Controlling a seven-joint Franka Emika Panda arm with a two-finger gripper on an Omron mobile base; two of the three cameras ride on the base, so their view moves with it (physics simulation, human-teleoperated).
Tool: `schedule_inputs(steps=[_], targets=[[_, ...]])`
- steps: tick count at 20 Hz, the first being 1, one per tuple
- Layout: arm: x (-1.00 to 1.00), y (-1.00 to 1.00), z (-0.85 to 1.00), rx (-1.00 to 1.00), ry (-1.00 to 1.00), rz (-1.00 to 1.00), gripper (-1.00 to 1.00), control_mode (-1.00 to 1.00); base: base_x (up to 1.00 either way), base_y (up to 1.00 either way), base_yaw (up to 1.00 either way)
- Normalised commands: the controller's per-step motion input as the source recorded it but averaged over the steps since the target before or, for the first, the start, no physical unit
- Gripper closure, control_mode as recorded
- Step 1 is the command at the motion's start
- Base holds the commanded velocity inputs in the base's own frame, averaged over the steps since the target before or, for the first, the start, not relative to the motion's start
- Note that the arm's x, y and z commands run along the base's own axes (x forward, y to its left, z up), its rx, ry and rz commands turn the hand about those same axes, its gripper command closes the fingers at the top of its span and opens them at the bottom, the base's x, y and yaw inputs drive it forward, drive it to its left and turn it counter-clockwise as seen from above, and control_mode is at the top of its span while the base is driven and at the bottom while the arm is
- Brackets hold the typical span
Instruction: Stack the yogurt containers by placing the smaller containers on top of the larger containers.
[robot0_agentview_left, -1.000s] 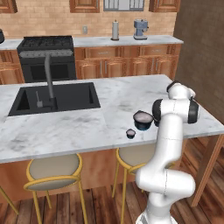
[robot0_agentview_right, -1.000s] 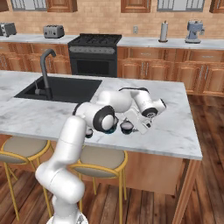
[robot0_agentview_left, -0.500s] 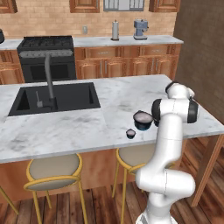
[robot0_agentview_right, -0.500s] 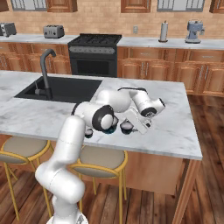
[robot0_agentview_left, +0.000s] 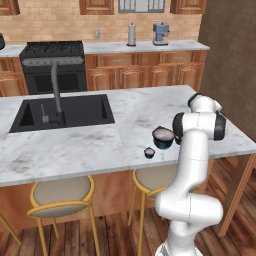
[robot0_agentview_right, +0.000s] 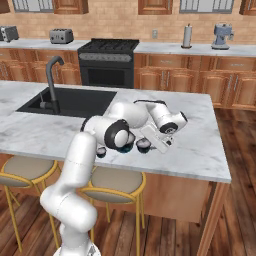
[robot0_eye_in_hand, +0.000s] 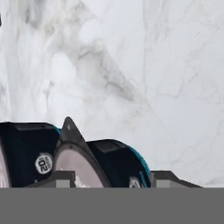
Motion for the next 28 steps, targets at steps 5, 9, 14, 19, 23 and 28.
schedule_inputs(steps=[5, 9, 14, 19, 23, 28], targets=[[0.00, 0.00, -0.09, 0.00, 0.00, 0.00, 1.00, -1.00, 0.00, 0.00, 0.00], [0.00, -0.11, 0.00, 0.04, 0.00, 0.01, 1.00, -1.00, 0.00, 0.00, 0.00], [-0.02, -0.26, 0.06, 0.08, -0.06, 0.00, 1.00, -1.00, 0.00, 0.00, 0.00], [-0.07, -0.24, 0.20, 0.07, -0.09, 0.00, 1.00, -1.00, 0.00, 0.00, 0.00], [0.00, -0.09, 0.35, 0.07, -0.07, 0.00, 1.00, -1.00, 0.00, 0.00, 0.00], [0.00, 0.00, 0.39, 0.01, -0.03, 0.00, 1.00, -1.00, 0.00, 0.00, 0.00]])
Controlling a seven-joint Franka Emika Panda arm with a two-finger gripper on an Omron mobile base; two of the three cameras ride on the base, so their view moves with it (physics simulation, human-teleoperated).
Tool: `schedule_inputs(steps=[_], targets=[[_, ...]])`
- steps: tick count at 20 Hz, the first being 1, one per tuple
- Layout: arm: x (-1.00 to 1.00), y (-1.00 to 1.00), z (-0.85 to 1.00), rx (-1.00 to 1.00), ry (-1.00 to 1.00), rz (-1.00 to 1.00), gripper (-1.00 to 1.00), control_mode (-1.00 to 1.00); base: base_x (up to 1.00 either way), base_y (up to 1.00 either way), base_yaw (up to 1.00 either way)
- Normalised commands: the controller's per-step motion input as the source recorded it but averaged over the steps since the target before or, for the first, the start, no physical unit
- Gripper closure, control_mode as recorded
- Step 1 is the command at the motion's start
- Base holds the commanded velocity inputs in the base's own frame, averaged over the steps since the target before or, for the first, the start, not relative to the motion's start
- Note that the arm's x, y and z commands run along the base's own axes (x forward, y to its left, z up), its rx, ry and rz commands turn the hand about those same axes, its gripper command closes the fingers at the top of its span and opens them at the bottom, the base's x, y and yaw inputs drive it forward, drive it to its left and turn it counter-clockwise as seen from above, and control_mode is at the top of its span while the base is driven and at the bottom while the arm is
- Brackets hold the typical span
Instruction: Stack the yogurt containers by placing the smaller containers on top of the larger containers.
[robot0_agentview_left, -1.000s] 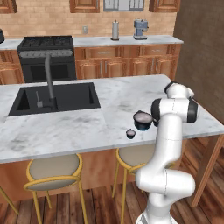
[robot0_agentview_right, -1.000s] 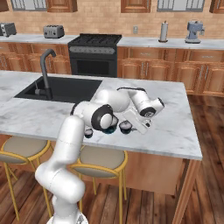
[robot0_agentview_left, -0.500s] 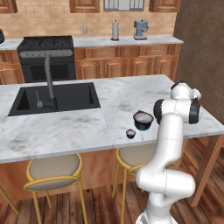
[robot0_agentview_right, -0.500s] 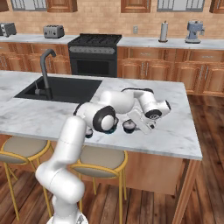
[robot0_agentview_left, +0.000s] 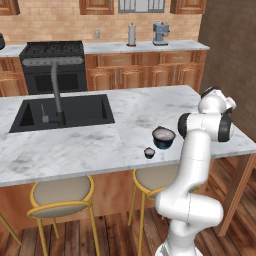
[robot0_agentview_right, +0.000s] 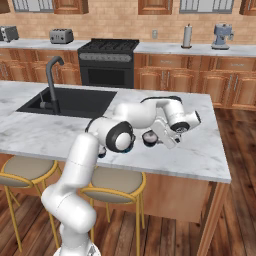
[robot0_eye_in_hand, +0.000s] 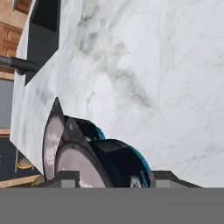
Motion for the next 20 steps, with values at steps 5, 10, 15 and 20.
schedule_inputs(steps=[5, 10, 15, 20], targets=[[-0.09, 0.09, 0.42, 0.00, 0.00, -0.01, 1.00, -1.00, 0.00, 0.00, 0.00], [-0.15, 0.25, 0.39, 0.00, 0.00, -0.02, 1.00, -1.00, 0.00, 0.00, 0.00], [-0.17, 0.44, 0.28, -0.01, 0.00, -0.04, 1.00, -1.00, 0.00, 0.00, 0.00], [-0.17, 0.51, 0.13, -0.03, 0.00, -0.03, 1.00, -1.00, 0.00, 0.00, 0.00]])
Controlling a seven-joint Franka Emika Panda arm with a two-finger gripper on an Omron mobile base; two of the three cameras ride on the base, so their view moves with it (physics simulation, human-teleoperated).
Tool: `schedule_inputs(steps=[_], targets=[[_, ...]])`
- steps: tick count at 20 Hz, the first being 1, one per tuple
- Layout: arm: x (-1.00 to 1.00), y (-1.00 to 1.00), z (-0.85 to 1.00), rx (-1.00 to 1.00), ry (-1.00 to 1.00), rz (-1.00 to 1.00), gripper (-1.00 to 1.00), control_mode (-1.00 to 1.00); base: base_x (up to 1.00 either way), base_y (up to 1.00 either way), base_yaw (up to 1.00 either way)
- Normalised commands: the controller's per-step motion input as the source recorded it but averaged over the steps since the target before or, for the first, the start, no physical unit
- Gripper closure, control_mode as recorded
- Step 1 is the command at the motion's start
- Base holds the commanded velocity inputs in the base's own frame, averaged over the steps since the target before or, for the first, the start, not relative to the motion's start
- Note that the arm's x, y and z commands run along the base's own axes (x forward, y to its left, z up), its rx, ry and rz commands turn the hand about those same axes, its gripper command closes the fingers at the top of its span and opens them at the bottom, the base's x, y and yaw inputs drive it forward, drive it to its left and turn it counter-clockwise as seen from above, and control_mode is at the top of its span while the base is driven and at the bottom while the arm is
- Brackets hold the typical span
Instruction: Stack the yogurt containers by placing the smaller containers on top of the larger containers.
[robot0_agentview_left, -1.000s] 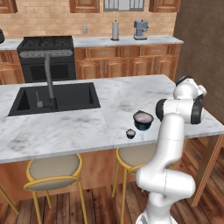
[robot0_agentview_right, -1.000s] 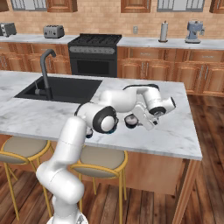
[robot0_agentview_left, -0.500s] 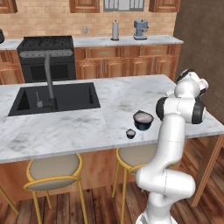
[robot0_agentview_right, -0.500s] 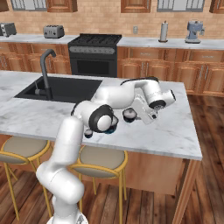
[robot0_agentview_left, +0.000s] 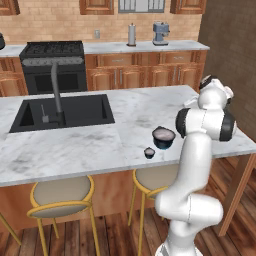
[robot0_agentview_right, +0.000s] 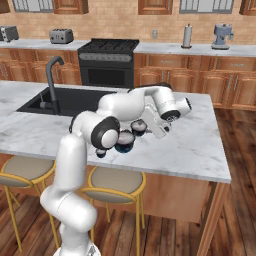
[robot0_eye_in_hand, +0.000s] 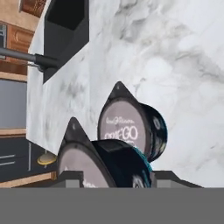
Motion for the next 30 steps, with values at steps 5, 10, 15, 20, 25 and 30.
schedule_inputs(steps=[5, 10, 15, 20, 25, 30], targets=[[-0.04, 0.52, 0.00, -0.07, 0.00, -0.01, 1.00, -1.00, 0.00, 0.00, 0.00], [0.03, 0.36, 0.00, -0.05, 0.07, 0.00, 1.00, -1.00, 0.00, 0.00, 0.00], [0.38, 0.13, -0.01, 0.00, 0.20, 0.00, 1.00, -1.00, 0.00, 0.00, 0.00], [0.56, 0.00, -0.08, 0.00, 0.24, 0.00, 1.00, -1.00, 0.00, 0.00, 0.00], [0.46, 0.00, -0.14, 0.00, 0.22, 0.00, 1.00, -1.00, 0.00, 0.00, 0.00], [-0.07, -0.12, -0.10, 0.00, 0.01, 0.00, 1.00, -1.00, 0.00, 0.00, 0.00]])
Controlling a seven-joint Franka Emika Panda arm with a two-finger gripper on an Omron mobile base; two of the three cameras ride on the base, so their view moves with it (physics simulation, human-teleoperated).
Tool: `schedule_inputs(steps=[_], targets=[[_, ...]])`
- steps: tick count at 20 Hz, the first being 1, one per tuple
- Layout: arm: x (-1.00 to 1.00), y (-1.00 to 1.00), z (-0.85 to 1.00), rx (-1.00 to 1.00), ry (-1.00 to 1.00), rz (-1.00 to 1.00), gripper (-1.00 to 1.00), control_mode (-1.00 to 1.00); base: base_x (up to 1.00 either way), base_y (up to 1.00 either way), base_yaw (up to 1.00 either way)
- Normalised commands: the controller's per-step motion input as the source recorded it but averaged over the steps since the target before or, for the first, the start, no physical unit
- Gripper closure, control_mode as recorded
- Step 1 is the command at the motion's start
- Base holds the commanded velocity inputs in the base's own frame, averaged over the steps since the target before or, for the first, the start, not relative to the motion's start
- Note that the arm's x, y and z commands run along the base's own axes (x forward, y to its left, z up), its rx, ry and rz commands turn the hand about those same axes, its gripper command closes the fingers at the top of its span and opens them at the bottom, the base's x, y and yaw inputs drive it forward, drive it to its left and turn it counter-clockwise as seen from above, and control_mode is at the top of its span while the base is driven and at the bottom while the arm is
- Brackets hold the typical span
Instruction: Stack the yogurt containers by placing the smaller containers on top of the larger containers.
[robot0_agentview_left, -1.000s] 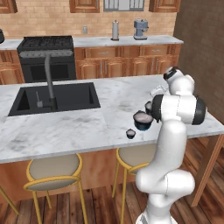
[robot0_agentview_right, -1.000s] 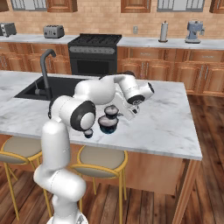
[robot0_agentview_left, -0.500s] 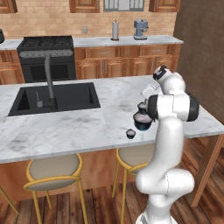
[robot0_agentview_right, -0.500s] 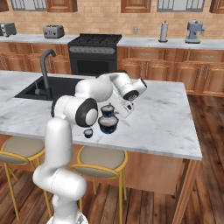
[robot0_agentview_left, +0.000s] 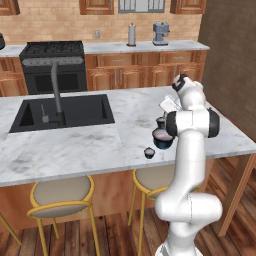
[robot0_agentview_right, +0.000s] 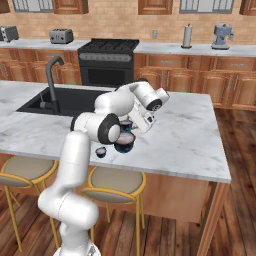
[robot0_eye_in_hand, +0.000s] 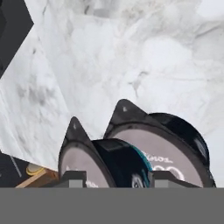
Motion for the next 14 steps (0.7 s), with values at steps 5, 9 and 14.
schedule_inputs(steps=[5, 9, 14], targets=[[-0.24, -0.11, -0.04, 0.00, -0.11, 0.01, 1.00, -1.00, 0.00, 0.00, 0.00], [-0.07, 0.03, -0.16, 0.00, -0.29, 0.00, 1.00, -1.00, 0.00, 0.00, 0.00], [0.01, 0.08, -0.41, -0.01, -0.39, 0.00, 1.00, -1.00, 0.00, 0.00, 0.00]])
